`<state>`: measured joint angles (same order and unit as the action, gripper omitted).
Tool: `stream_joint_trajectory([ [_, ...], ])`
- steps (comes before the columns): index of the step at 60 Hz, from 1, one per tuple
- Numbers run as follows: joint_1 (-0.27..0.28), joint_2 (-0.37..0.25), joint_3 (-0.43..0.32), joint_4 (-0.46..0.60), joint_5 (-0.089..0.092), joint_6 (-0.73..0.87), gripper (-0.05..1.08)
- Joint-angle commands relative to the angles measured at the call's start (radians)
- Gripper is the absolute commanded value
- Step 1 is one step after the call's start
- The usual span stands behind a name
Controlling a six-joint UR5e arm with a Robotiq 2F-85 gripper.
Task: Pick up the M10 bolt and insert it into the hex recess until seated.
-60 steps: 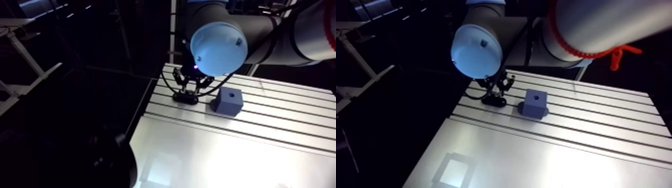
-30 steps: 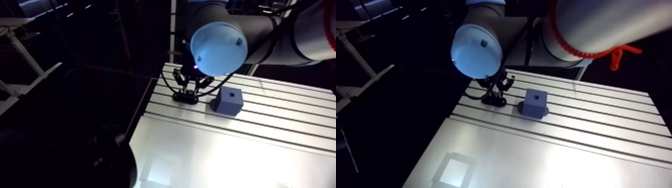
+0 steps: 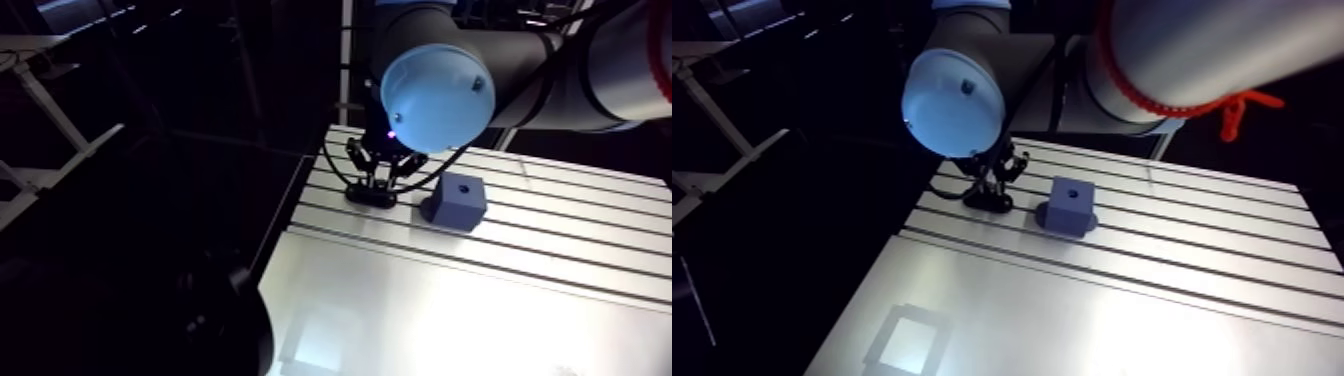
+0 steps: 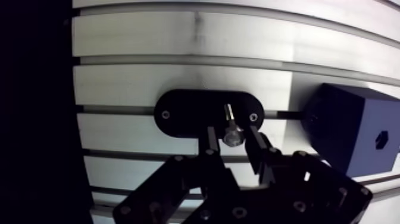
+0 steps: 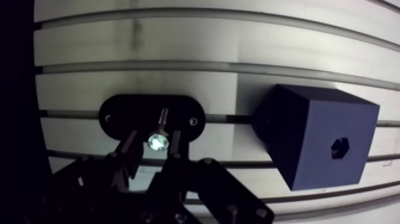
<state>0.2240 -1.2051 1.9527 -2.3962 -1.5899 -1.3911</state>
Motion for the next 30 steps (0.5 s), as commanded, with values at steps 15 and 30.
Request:
stream_joint_trajectory([
  [15,0.000,0.005,-0.001,-0.001,0.000,-0.001,0.65],
  [30,0.000,0.003,-0.001,-0.001,0.000,-0.001,0.66],
])
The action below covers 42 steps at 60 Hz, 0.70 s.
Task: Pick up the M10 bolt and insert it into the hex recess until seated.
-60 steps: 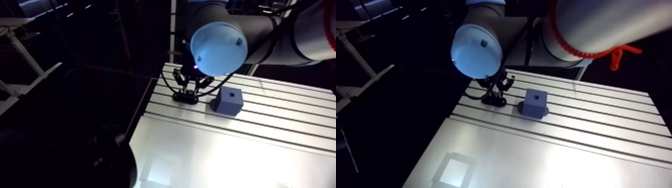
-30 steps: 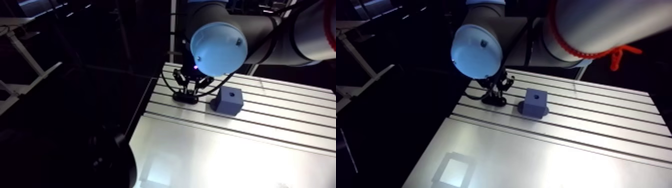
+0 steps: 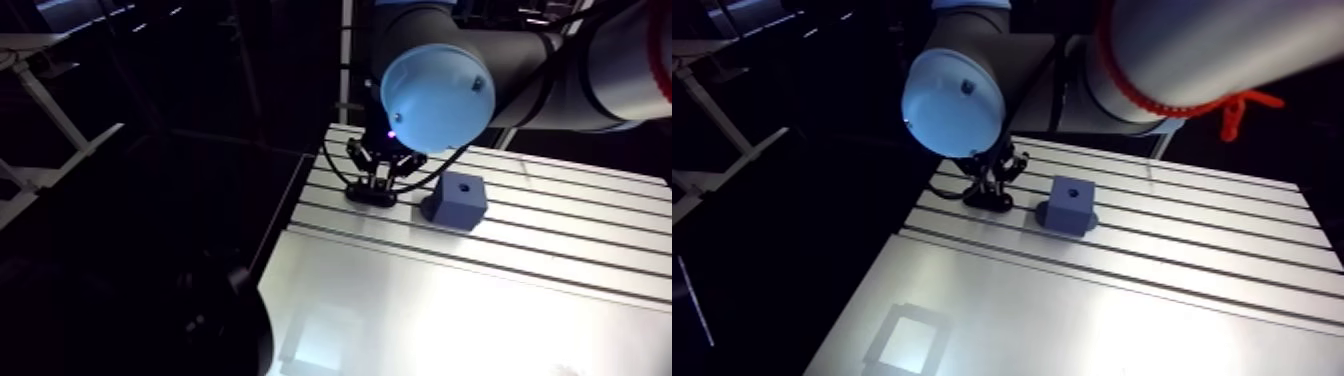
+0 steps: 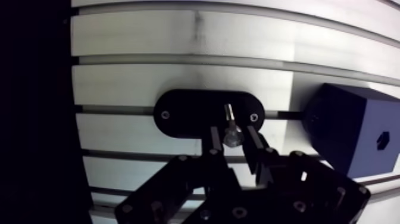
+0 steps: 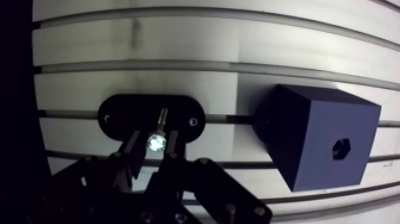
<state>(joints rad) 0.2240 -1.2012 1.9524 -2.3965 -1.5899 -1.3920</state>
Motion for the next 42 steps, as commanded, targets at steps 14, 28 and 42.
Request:
stream_joint_trajectory([
  [14,0.000,-0.001,0.000,0.001,0.000,0.000,0.67],
  [28,0.000,0.001,0.000,0.001,0.000,0.000,0.69],
  [42,0.000,-0.001,-0.002,0.001,0.000,0.000,0.70],
])
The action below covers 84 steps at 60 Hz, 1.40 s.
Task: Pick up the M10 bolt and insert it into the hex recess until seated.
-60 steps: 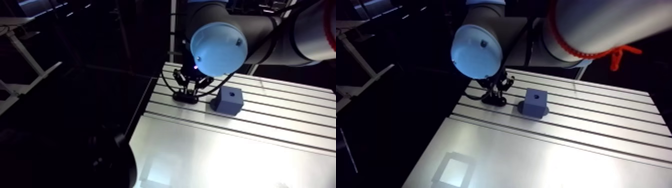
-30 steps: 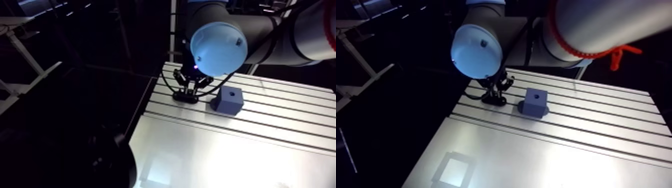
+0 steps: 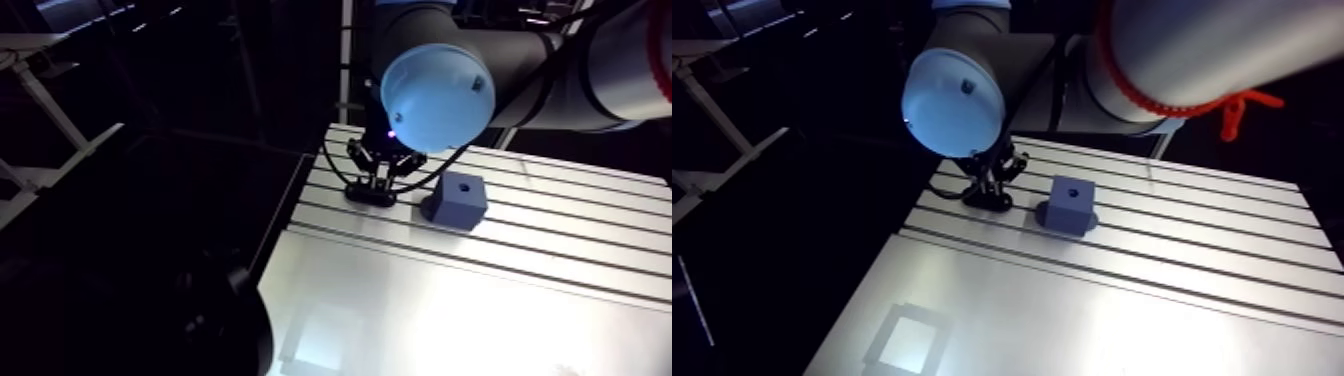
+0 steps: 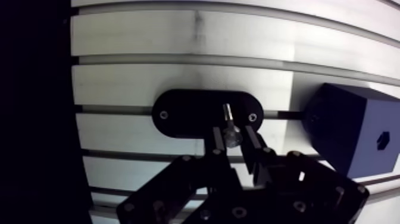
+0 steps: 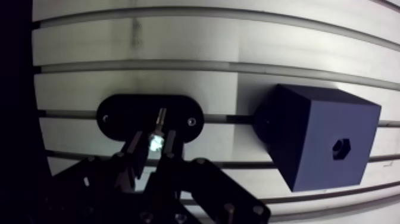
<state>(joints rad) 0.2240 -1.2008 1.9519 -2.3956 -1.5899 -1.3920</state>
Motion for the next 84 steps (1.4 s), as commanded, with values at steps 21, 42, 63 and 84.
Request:
stream_joint_trajectory([
  [21,0.000,-0.003,-0.003,0.000,0.000,0.000,0.74],
  [42,-0.001,-0.019,-0.007,0.006,0.007,0.000,0.80],
  [63,-0.002,-0.092,-0.045,0.081,0.008,-0.002,0.86],
  [84,-0.042,-0.153,-0.149,0.257,0.006,-0.043,0.96],
])
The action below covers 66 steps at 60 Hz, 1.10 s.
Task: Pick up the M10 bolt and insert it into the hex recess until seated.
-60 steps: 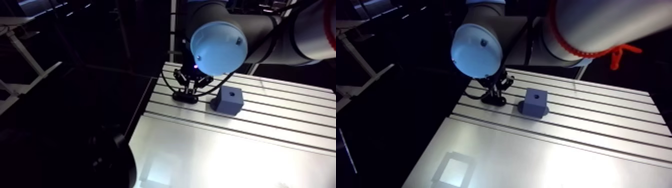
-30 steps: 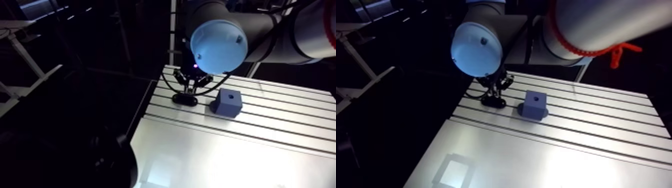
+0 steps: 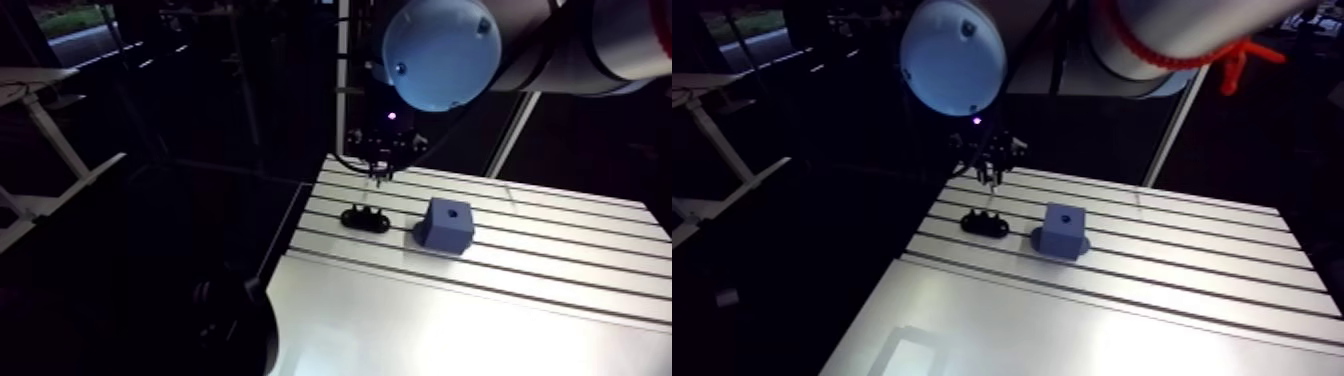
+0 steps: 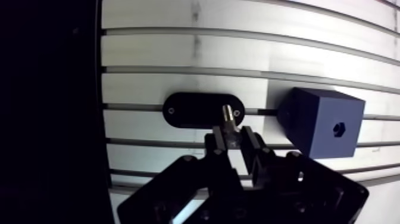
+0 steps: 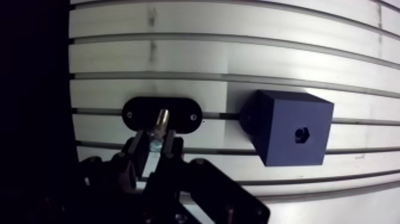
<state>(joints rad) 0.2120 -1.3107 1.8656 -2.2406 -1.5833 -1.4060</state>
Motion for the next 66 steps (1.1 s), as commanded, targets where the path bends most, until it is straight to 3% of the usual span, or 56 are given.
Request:
stream_joint_trajectory([
  [1,-0.030,-0.043,-0.062,0.102,0.000,-0.029,0.96],
  [13,-0.113,-0.081,-0.138,0.245,0.001,-0.114,1.01],
  [24,-0.148,-0.081,-0.215,0.386,0.004,-0.134,1.04],
  [33,-0.152,-0.079,-0.264,0.462,0.004,-0.172,1.04],
  [51,-0.160,-0.080,-0.289,0.564,0.004,-0.371,1.03],
  [63,-0.160,-0.080,-0.289,0.603,-0.002,-0.529,1.04],
  [66,-0.160,-0.080,-0.290,0.623,-0.013,-0.552,1.04],
])
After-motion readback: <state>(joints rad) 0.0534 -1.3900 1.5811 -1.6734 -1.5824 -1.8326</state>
